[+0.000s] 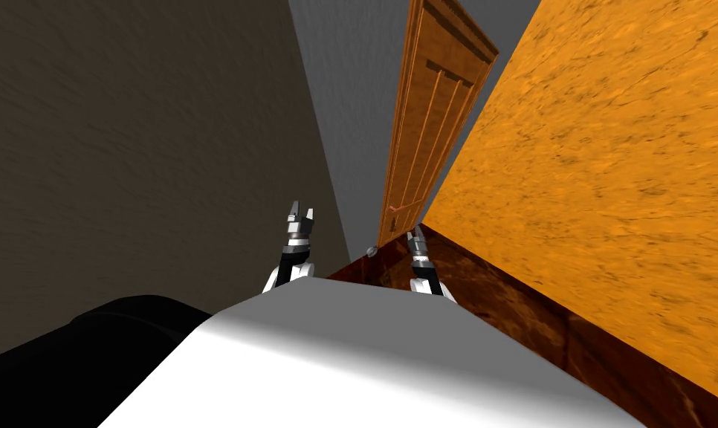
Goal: Pull the door open
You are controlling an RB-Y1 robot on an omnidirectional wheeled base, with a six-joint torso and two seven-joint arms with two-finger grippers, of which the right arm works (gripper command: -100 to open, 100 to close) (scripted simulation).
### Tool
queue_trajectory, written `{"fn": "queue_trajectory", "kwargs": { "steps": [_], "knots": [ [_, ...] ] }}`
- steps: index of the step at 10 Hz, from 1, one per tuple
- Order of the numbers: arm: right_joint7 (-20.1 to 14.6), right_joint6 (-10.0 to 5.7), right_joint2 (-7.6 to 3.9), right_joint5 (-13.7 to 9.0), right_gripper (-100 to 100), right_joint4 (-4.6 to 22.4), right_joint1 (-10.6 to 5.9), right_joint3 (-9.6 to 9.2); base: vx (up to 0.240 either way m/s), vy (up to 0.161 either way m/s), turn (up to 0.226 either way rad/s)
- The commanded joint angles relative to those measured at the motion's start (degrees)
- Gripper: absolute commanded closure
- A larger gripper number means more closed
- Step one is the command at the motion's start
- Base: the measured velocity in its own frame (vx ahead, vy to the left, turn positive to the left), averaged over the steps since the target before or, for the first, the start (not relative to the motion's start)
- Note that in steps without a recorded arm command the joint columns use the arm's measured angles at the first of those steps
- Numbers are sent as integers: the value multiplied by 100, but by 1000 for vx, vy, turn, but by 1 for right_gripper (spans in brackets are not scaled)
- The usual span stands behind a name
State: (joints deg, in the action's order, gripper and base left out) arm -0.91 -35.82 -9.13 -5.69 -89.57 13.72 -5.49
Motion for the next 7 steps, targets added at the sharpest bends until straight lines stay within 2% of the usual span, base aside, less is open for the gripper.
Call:
{"fn": "queue_trajectory", "kwargs": {
  "steps": [1,7],
  "knots": [
    [-26,-81,-43,-51,-100,228,-66,-23,66,-103,169],
    [-88,-261,-165,-232,-100,982,-337,-109,50,-106,155]
  ]
}}
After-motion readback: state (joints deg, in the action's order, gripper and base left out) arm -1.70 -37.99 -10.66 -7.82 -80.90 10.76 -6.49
